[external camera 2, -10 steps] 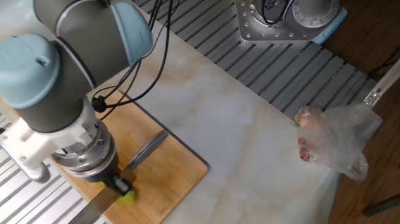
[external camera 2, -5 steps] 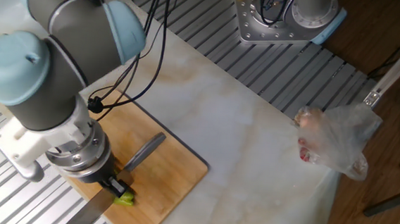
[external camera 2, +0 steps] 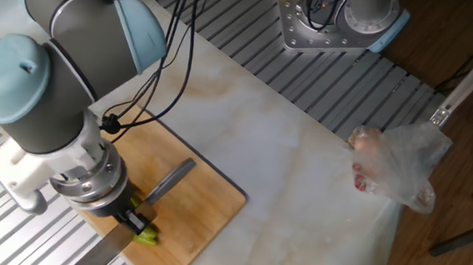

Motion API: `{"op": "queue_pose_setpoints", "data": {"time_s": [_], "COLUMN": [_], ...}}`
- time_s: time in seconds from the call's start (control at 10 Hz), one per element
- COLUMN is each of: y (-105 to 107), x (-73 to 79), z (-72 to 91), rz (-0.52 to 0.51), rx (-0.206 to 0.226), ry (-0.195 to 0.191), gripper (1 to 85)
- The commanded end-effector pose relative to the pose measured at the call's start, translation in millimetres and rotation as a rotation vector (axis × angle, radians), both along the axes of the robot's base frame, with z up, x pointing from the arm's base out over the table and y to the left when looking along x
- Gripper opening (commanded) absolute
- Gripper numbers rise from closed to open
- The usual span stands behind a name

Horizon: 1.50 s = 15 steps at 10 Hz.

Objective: Chop the chili peppers

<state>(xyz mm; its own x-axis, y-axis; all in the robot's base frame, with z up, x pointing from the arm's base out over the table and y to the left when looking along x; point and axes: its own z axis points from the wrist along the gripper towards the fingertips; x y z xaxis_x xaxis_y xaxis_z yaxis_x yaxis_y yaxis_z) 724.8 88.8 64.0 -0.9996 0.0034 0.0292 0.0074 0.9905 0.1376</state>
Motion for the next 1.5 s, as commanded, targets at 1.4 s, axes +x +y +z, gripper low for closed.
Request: {"op": "queue_pose_setpoints", "data": {"time_s": [1.4], "y": [0.3], "x": [-34.1], "z": [-8.3], "rz": [-0.022], "rx": [-0.113], "ry": [0.053], "gripper": [1.3]}}
